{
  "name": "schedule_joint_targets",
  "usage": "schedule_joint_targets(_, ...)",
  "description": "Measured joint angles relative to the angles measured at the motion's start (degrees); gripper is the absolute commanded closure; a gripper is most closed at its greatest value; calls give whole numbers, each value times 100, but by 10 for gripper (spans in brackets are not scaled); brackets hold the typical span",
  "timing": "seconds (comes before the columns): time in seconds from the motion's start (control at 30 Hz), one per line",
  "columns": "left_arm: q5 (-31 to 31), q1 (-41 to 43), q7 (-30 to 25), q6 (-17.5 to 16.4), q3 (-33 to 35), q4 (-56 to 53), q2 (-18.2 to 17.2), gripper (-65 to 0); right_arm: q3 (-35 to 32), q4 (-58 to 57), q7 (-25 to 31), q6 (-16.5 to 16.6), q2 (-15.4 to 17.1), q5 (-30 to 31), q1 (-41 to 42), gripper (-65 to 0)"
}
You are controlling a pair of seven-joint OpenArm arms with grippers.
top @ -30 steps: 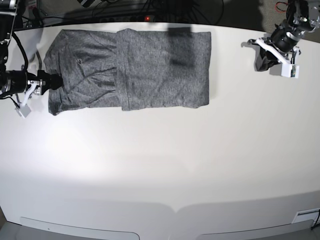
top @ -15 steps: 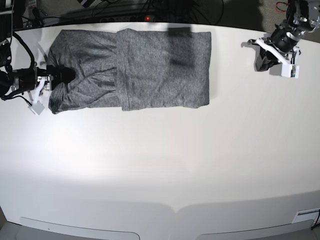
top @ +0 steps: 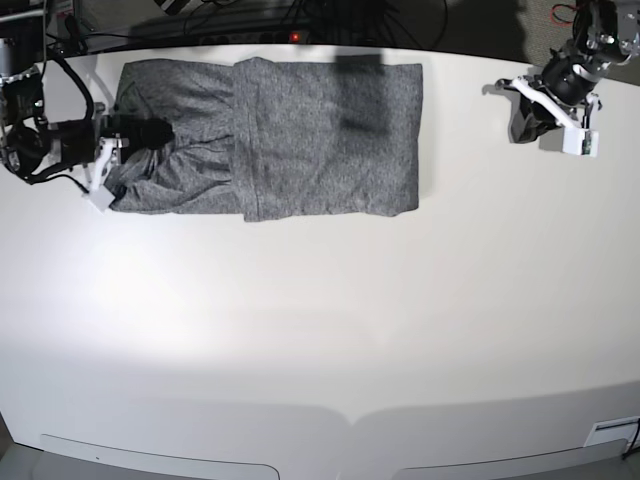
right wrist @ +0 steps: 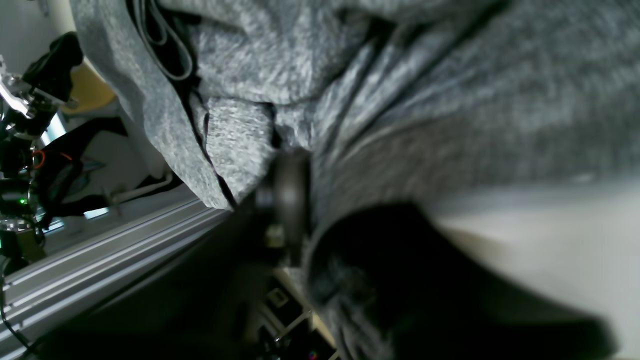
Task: Fold the T-shirt properly
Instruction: 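Grasp the end of the grey shirt strip with the right gripper, then fold the grasped end over the shirt toward the left gripper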
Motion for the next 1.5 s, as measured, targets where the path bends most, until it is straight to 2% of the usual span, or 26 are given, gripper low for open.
schedule_joint_targets(0.17, 133, 0, 0, 0, 0, 0, 0, 0, -59, 2, 254, 0, 127, 50, 33, 0)
schedule_joint_targets(0.23, 411, 0, -13, 0, 0, 0, 0, 0, -70, 4, 372, 0, 321, 20, 39, 0)
schedule_joint_targets(0.33, 708, 0, -15, 2, 0, 0, 0, 0, -70, -11, 387, -61, 776, -90, 44, 0)
schedule_joint_targets(0.4, 822, 0, -223, -2, 0, -2, 4, 0, -70, -37, 323, -81, 953, -81, 42, 0)
schedule_joint_targets(0.53, 826, -13, -518, -15, 0, -173, 2, 0, -72, -48, 173, -81, 946, 166, 28, 0)
schedule_joint_targets(0.63, 802, -35, -664, -4, 74, -527, 2, 0, -76, -26, -164, -83, 855, 636, 33, 0)
schedule_joint_targets(0.77, 713, -304, -894, -37, 413, -920, -2, 0, -76, 269, -170, -81, 824, 686, 31, 0)
schedule_joint_targets(0.9, 667, -520, -1104, -42, 933, -1113, -17, 0, -76, 833, -170, -101, 629, 684, 31, 0)
schedule_joint_targets(1.07, 1034, -745, -1211, -39, 1478, -1150, -28, 0, -76, 1580, -190, -109, 352, 649, 28, 0)
schedule_joint_targets(1.3, 1012, -745, -1187, -44, 1541, -1150, 33, 0, -74, 2461, -229, -116, -267, 640, 28, 0)
schedule_joint_targets(1.5, 988, -743, -1121, -90, 1541, -1139, 385, 0, -74, 3012, -234, -118, -922, 643, 164, 0)
